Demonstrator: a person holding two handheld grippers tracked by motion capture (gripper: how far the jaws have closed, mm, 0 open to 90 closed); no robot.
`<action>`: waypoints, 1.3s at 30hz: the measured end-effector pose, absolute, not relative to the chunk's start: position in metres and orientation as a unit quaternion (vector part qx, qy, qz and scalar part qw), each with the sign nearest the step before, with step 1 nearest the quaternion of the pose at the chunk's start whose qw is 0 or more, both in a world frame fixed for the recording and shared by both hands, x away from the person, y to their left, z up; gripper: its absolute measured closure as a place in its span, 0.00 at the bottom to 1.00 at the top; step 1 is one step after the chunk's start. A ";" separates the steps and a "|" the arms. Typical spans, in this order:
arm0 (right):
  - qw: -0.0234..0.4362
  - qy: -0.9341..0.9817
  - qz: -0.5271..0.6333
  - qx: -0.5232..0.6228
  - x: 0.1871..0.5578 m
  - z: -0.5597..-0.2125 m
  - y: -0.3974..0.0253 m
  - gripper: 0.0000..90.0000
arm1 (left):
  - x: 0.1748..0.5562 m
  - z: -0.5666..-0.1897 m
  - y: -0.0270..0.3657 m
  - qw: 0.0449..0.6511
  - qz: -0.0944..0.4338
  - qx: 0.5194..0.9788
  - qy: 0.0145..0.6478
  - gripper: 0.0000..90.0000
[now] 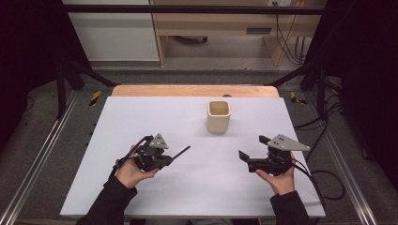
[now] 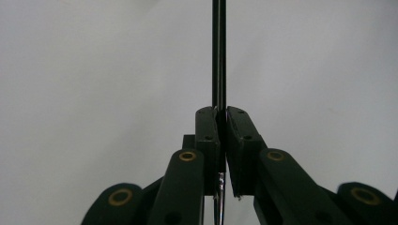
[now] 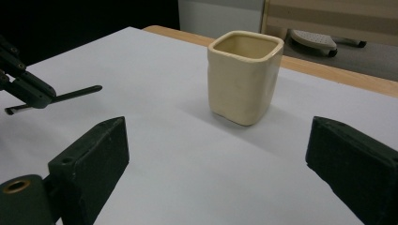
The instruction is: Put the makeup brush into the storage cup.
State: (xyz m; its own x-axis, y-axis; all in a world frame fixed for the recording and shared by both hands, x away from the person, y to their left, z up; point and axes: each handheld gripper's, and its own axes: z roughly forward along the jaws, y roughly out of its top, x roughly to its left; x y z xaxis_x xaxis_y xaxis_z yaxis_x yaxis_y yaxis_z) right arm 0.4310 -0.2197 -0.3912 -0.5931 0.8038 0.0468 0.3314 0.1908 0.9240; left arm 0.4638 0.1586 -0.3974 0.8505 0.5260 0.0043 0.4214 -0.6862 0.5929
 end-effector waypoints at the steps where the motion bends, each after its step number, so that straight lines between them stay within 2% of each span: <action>1: 0.233 0.737 0.505 0.384 0.431 -0.391 -0.218 0.07 | 0.463 -0.397 0.157 0.301 0.087 0.915 0.256 0.93; 25: 0.226 0.780 0.469 0.348 0.427 -0.394 -0.178 0.08 | 0.448 -0.398 0.127 0.301 0.062 0.930 0.202 0.93; 39: 0.227 0.805 0.447 0.318 0.426 -0.385 -0.158 0.09 | 0.454 -0.392 0.128 0.310 0.051 0.930 0.189 0.93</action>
